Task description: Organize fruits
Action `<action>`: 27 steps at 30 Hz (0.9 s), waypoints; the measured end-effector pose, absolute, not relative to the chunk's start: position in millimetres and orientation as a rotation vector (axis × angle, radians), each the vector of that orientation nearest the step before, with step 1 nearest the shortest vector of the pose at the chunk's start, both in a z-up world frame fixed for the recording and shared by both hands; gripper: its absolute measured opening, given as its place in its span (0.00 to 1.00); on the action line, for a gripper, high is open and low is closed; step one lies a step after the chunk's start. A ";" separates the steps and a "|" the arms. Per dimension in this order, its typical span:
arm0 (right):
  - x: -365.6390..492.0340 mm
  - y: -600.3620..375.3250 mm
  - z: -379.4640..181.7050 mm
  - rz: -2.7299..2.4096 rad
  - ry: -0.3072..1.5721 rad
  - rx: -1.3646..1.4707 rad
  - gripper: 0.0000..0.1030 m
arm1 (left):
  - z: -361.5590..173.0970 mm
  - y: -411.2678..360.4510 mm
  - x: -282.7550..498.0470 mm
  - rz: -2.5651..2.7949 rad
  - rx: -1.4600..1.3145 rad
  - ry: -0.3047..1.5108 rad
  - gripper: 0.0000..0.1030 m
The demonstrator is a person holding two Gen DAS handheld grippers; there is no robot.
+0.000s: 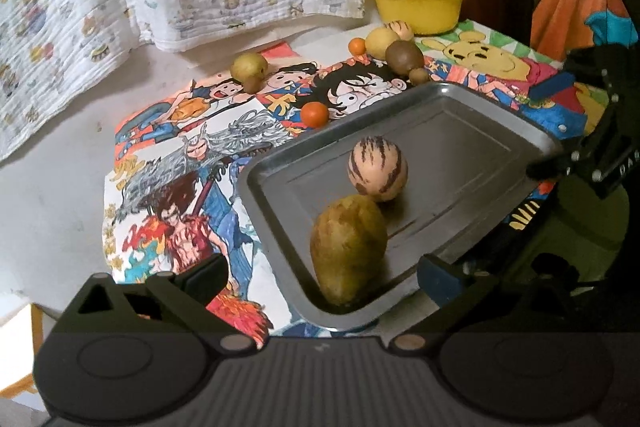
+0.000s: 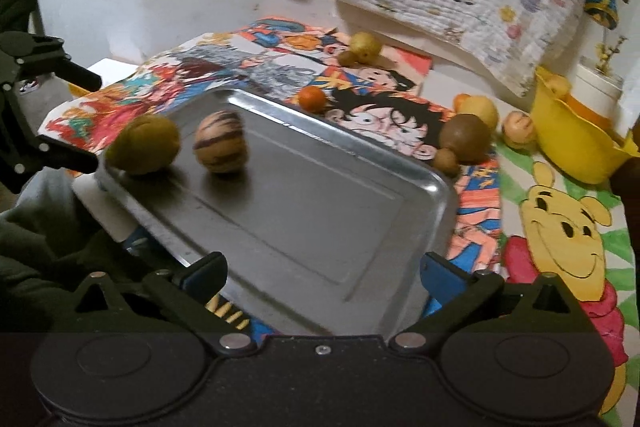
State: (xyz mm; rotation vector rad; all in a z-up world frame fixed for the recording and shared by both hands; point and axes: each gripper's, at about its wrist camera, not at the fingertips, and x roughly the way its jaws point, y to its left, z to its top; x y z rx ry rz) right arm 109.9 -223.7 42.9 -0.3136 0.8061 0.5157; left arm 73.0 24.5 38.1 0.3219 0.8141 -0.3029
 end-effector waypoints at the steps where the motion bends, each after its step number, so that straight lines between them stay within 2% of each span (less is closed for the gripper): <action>1: 112.7 -226.0 43.3 0.508 0.806 -0.311 0.99 | 39.2 23.7 75.8 -0.303 0.332 0.816 1.00; 13: 160.1 -248.5 46.3 0.424 0.781 -0.268 0.99 | 56.6 9.9 123.2 -0.346 0.366 0.819 1.00; 27: 222.6 -256.9 39.8 0.309 0.740 -0.090 0.99 | 51.1 0.2 212.8 -0.317 0.206 0.837 1.00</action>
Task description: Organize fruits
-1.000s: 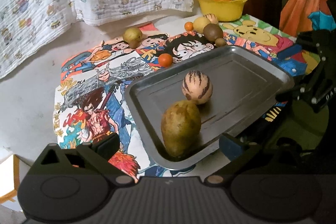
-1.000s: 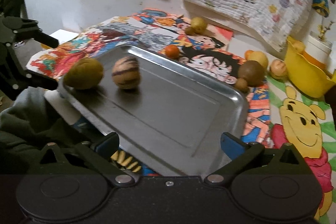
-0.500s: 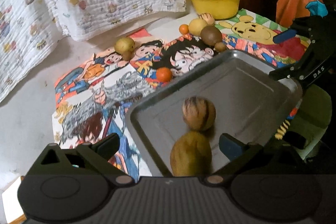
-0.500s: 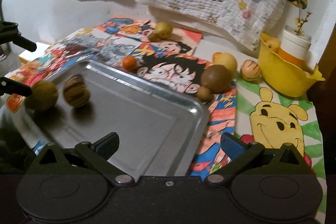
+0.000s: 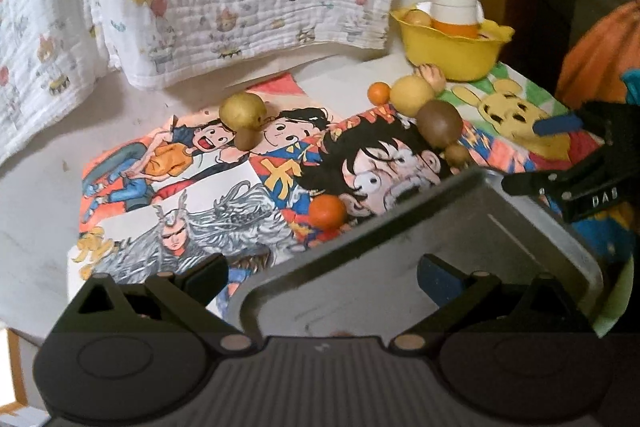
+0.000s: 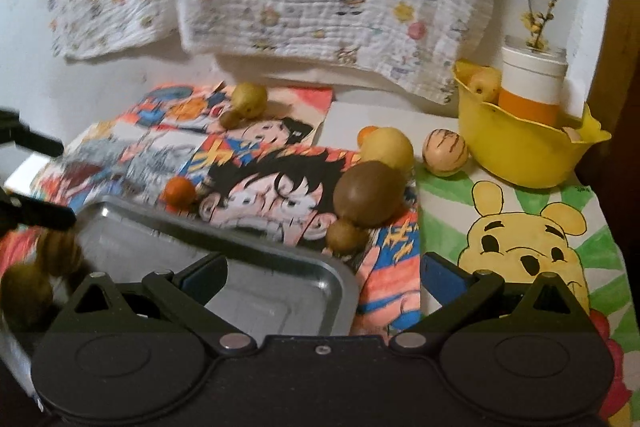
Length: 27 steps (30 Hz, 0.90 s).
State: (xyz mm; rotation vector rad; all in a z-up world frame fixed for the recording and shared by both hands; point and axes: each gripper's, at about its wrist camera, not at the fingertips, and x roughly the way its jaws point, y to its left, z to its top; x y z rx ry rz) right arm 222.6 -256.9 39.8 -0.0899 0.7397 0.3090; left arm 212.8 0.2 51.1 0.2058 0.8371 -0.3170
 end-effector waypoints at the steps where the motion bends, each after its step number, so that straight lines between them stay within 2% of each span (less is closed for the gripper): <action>1: 226.4 -256.5 39.0 0.302 0.741 -0.079 0.99 | 49.2 -0.4 218.0 -0.313 0.195 0.842 1.00; 5: 239.6 -250.3 32.6 0.280 0.757 -0.067 0.97 | 41.3 -4.7 239.3 -0.297 0.171 0.851 1.00; 22: 279.5 -227.5 2.6 0.161 0.833 -0.006 0.77 | 2.8 -14.2 294.6 -0.251 0.080 0.909 0.99; 27: 283.8 -224.7 -2.3 0.153 0.843 0.006 0.69 | -2.4 -18.2 299.4 -0.258 0.071 0.917 0.94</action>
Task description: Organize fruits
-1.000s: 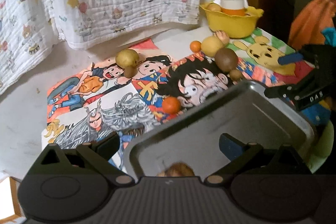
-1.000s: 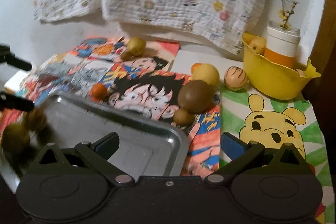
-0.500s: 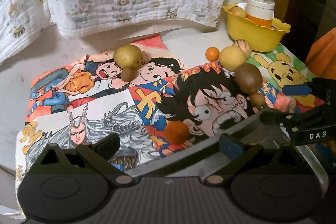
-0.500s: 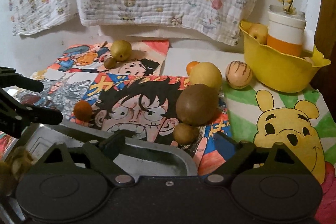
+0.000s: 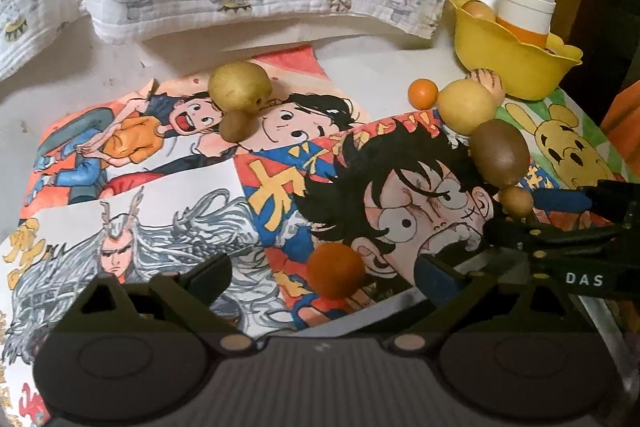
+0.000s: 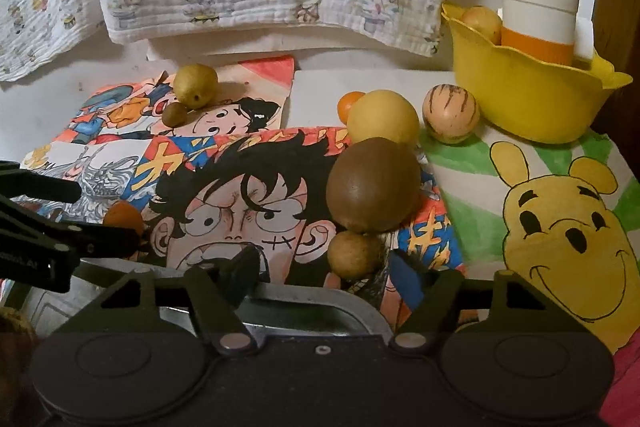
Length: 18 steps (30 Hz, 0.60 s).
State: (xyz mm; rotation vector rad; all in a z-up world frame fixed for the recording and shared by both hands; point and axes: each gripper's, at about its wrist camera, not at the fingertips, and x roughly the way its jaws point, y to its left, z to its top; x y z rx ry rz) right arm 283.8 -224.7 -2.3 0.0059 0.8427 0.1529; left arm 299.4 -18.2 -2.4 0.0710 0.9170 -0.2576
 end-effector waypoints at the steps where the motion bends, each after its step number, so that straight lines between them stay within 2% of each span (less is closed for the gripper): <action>1: 284.8 -224.3 -2.9 0.151 0.842 0.006 0.68 | -3.3 -18.8 300.1 -0.262 0.070 0.919 0.94; 5: 286.5 -222.4 -4.0 0.143 0.841 0.003 0.62 | -7.3 -21.1 302.3 -0.276 0.066 0.936 0.84; 10: 287.3 -221.0 -4.7 0.118 0.838 0.008 0.49 | -11.6 -21.7 305.1 -0.277 0.048 0.956 0.72; 12: 287.4 -221.0 -4.6 0.123 0.842 0.017 0.47 | -12.6 -20.7 306.4 -0.278 0.035 0.963 0.65; 18: 287.5 -216.4 -5.4 0.137 0.845 0.012 0.40 | -13.1 -19.4 309.1 -0.267 0.032 0.961 0.54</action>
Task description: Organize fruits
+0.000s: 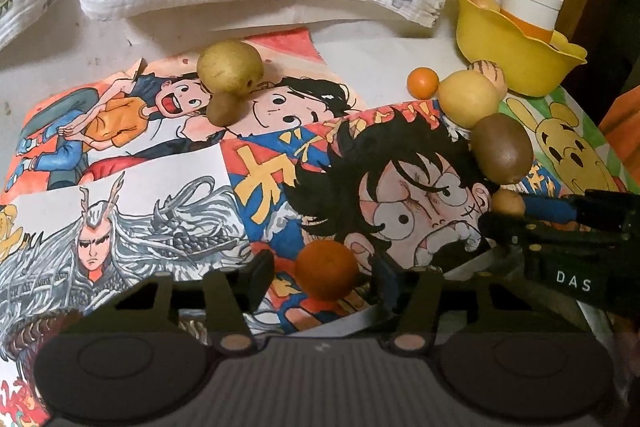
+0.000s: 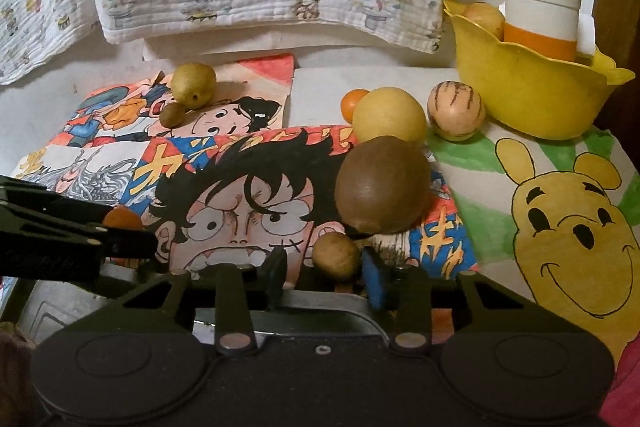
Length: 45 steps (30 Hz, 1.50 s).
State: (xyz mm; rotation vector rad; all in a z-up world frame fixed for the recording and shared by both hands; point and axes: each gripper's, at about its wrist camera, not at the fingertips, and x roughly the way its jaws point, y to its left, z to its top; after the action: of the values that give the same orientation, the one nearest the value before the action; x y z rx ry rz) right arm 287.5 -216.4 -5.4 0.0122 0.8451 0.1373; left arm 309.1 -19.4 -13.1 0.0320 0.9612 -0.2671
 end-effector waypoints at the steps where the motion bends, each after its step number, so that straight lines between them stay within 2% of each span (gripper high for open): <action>1: 287.4 -216.4 -5.5 0.137 0.845 0.012 0.39 | -13.1 -19.6 309.3 -0.267 0.034 0.962 0.53; 5: 287.6 -213.7 -5.7 0.139 0.843 0.009 0.36 | -13.1 -19.5 309.9 -0.262 0.036 0.961 0.45; 10: 288.1 -213.2 -6.2 0.141 0.844 0.010 0.28 | -13.0 -20.7 310.7 -0.268 0.041 0.957 0.39; 12: 288.1 -211.6 -5.8 0.144 0.844 0.005 0.28 | -12.7 -21.6 310.6 -0.274 0.044 0.956 0.36; 27: 279.1 -208.7 -2.5 0.236 0.813 0.040 0.27 | -4.1 -12.7 301.9 -0.276 0.006 0.949 0.34; 45: 232.1 -162.4 15.3 0.495 0.808 0.007 0.27 | 15.4 20.5 255.5 -0.271 -0.062 0.943 0.34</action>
State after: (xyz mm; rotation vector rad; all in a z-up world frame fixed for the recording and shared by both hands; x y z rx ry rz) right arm 232.1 -162.4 15.3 0.0073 0.8077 0.4951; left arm 255.5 20.5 15.4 -0.0624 0.9434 -0.2713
